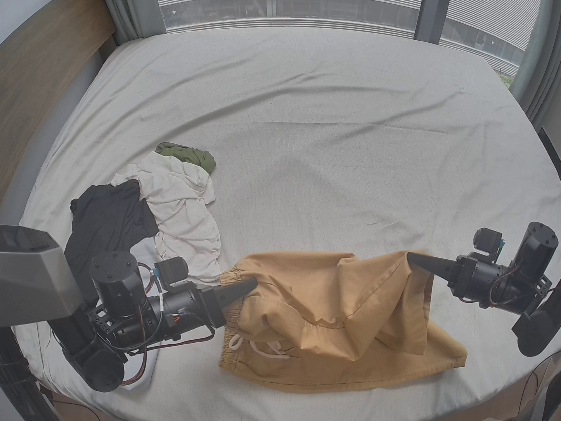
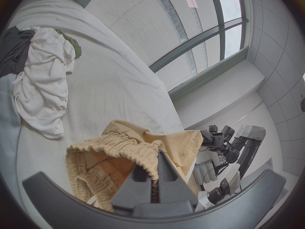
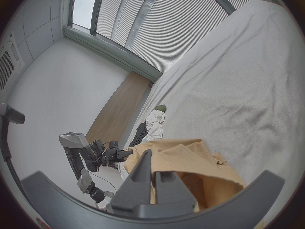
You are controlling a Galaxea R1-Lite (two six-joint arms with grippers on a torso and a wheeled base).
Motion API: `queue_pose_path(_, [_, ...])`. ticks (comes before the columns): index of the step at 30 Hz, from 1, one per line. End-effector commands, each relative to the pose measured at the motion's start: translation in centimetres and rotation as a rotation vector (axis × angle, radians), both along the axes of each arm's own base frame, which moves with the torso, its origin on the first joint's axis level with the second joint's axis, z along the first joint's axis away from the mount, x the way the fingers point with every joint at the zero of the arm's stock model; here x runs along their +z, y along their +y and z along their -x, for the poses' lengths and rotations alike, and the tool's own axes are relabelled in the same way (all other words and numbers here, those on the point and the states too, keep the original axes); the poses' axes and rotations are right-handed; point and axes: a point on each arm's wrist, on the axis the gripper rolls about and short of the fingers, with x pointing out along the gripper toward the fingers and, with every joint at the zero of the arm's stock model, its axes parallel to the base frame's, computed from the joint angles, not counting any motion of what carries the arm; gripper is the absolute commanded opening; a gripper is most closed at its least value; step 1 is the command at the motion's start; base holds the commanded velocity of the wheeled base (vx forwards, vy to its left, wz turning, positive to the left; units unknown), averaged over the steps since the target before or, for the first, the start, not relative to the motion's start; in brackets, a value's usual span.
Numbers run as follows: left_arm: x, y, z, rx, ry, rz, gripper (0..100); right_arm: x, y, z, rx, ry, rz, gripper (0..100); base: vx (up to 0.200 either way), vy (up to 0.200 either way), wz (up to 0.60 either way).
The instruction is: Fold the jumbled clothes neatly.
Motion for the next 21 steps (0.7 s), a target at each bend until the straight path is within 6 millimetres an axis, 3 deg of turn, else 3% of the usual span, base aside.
queue_pose_path(1, [0.6, 0.1, -0.1, 0.005, -0.023, 0.012, 0, 0.4, -0.3, -0.1, -0.011, -0.017, -0.004, 0, 0.0, 0.0, 0.0])
queue_pose_path(21, [2.9, 1.6, -1.1, 0.07, -0.109, 0.054, 0, 2.1, -1.8, -0.5, -0.077, -0.09, -0.024, 0, 0.0, 0.0, 0.0])
